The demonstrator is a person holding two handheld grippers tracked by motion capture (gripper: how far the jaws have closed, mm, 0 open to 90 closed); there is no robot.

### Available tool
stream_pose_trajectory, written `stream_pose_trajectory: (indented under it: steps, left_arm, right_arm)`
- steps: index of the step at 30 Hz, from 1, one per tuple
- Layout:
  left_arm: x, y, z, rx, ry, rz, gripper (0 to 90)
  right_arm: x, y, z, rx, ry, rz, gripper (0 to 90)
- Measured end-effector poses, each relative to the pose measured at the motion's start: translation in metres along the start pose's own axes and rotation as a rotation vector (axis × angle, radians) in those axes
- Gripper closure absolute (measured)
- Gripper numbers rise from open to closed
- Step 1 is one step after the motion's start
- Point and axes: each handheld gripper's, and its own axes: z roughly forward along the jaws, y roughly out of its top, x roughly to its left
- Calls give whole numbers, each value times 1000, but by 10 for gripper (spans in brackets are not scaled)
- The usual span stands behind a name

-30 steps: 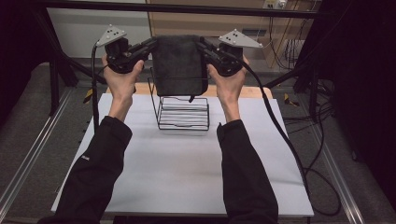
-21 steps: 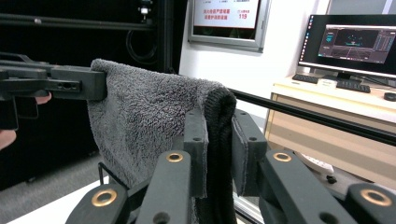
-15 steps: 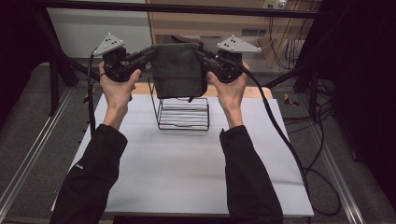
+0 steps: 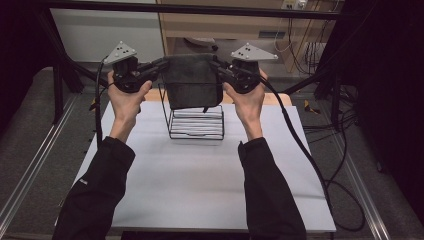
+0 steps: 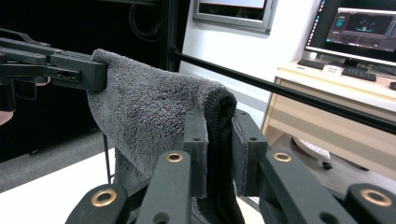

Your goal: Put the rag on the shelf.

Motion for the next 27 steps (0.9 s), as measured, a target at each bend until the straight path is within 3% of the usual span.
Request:
stream_pose_trajectory:
  steps: [4, 9, 19, 27]
  left_arm:
    - [-4, -1, -2, 14, -14, 14, 805]
    - [-5, -6, -4, 38, -29, -5, 801]
    - [-11, -14, -9, 91, -30, 12, 792]
    - [-13, -8, -19, 149, -42, 11, 752]
  right_arm:
    - [1, -4, -3, 10, 9, 4, 785]
    - [3, -7, -6, 34, 26, 4, 784]
    - [8, -17, -11, 62, 62, -11, 781]
    - [10, -22, -14, 70, 80, -22, 782]
